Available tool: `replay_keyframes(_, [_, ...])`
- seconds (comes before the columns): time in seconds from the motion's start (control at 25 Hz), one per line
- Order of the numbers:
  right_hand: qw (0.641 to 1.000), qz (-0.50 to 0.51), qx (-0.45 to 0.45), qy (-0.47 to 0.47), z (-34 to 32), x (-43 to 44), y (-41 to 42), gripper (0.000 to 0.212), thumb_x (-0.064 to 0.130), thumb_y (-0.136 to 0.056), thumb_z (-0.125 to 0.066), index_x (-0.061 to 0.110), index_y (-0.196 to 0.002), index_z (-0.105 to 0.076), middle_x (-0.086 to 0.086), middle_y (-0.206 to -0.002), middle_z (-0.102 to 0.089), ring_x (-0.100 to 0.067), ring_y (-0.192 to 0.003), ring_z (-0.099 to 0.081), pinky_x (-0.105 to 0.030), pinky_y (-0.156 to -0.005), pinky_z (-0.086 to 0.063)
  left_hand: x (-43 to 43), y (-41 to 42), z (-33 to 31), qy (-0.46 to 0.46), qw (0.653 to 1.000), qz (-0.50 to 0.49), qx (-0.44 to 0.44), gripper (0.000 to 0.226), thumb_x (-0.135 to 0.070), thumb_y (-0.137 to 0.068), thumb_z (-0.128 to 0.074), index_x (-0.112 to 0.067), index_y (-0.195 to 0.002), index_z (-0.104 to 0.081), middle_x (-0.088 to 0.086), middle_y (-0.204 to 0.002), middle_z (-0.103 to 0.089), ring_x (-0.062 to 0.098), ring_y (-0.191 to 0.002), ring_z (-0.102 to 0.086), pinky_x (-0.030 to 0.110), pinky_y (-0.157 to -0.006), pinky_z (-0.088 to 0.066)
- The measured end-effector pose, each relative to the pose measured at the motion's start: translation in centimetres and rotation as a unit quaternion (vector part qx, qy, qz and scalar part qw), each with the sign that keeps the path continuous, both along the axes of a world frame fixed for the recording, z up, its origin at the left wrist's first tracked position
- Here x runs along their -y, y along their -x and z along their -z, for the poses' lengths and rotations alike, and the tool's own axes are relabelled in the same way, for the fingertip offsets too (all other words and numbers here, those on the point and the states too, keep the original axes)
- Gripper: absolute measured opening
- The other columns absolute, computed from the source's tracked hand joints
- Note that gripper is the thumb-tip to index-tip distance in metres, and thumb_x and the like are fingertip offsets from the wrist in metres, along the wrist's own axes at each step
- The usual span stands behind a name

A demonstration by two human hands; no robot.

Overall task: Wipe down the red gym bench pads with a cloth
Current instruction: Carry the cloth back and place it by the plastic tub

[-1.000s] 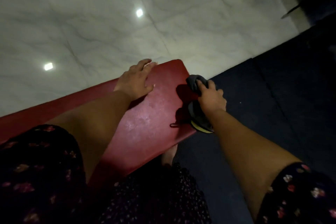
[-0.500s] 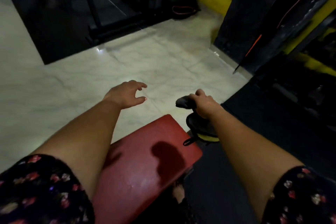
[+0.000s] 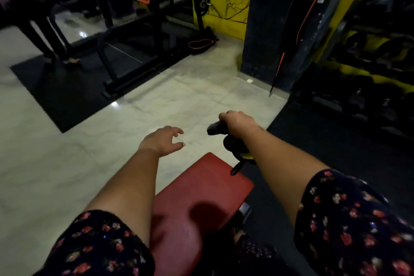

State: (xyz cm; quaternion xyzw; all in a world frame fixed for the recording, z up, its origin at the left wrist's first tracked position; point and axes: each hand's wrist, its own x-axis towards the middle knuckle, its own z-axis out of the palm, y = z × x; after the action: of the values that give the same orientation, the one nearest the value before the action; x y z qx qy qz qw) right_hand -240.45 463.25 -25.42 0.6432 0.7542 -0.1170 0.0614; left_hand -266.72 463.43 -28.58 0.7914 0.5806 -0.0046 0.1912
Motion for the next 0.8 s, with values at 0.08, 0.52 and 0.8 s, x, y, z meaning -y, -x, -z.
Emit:
replay_keyframes(0.08, [1.000,0.026,-0.005,0.001,-0.3,0.8,-0.1,0.021,0.022,-0.093,-0.050,0.020,-0.113,-0.051,-0.006,-0.115,-0.052,-0.030,-0.105,-0.050,-0.041,-0.076,-0.043,0.2,-0.4,-0.8,-0.001,1.000,0.003,-0.006,0.051,-0.047,-0.089,-0.062,-0.033,-0.137,-0.049,-0.006,-0.131,-0.055,0.015,-0.120,-0.052,0.033,-0.098,-0.043])
replay_keyframes(0.52, [0.995,0.087,0.020,-0.050,-3.9,5.5,-3.4,0.025,0.014,-0.095,-0.047,0.017,-0.121,-0.045,-0.007,-0.121,-0.051,-0.032,-0.111,-0.048,-0.046,-0.077,-0.043,-0.5,-7.5,-5.9,-0.028,0.993,0.110,-0.027,0.053,-0.051,-0.089,-0.059,-0.036,-0.138,-0.046,-0.009,-0.133,-0.053,0.012,-0.120,-0.051,0.034,-0.097,-0.045])
replay_keyframes(0.8, [0.980,0.181,0.005,-0.077,-4.5,7.6,-10.4,0.039,0.004,-0.091,-0.052,0.011,-0.129,-0.046,-0.012,-0.121,-0.051,-0.036,-0.108,-0.055,-0.043,-0.077,-0.043,-1.2,-14.6,-8.5,-0.045,0.986,0.158,-0.033,0.053,-0.049,-0.091,-0.057,-0.034,-0.140,-0.045,-0.010,-0.134,-0.052,0.012,-0.119,-0.051,0.033,-0.093,-0.045])
